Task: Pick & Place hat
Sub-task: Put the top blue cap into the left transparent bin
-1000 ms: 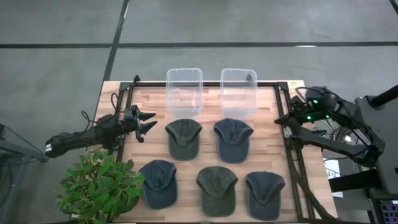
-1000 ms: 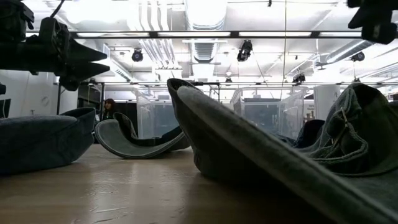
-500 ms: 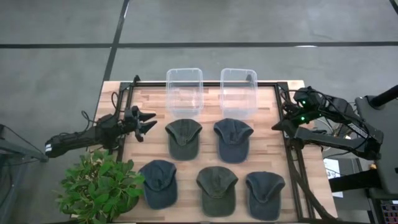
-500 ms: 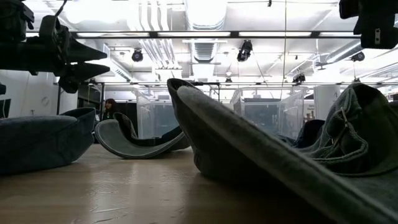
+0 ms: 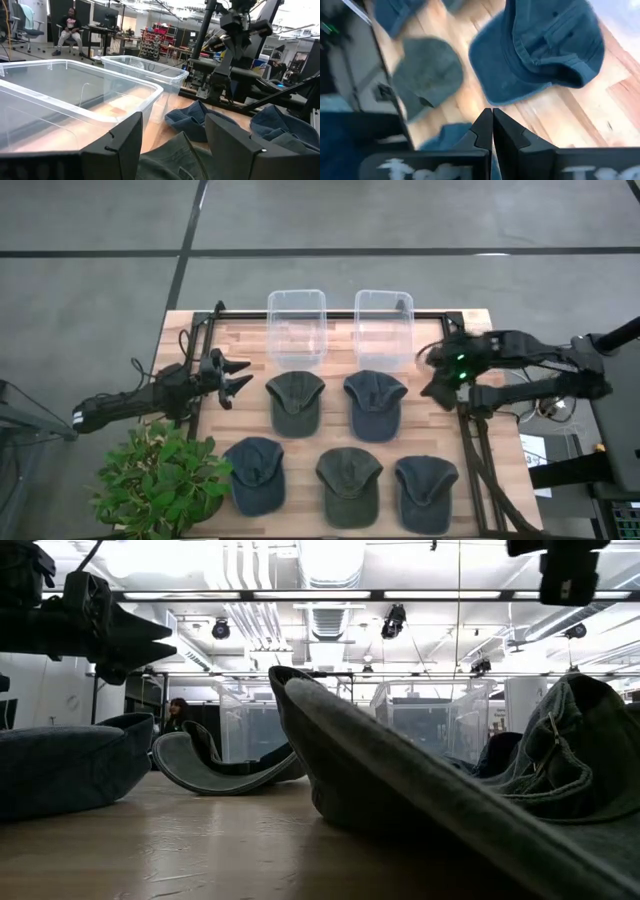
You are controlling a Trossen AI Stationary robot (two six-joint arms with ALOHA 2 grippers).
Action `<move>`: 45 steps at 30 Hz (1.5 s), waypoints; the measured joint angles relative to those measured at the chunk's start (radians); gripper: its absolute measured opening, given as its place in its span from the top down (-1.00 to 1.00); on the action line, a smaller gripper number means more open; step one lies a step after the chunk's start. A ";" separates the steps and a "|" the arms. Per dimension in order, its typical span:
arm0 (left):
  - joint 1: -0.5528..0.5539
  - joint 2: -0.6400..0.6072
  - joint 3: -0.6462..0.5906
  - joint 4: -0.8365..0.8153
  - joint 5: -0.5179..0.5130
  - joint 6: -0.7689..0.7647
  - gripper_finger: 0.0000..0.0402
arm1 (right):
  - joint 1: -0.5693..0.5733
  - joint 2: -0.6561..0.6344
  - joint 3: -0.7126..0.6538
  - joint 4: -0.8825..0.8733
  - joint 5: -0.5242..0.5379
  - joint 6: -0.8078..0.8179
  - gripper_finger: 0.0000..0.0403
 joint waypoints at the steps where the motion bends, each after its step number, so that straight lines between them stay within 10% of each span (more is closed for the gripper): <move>1: 0.000 0.000 0.000 -0.005 0.000 0.000 -0.04 | 0.038 0.032 0.011 -0.001 0.026 0.007 0.96; 17: 0.000 0.000 0.001 -0.024 0.001 0.001 -0.04 | 0.467 0.239 -0.037 -0.019 0.275 0.464 0.96; 38: 0.000 0.000 0.001 -0.022 0.000 0.000 -0.04 | 0.475 0.222 -0.224 0.138 0.430 0.673 0.94; 45: 0.000 0.000 0.001 -0.020 0.000 0.000 -0.04 | 0.475 0.218 -0.301 0.262 0.429 0.709 0.65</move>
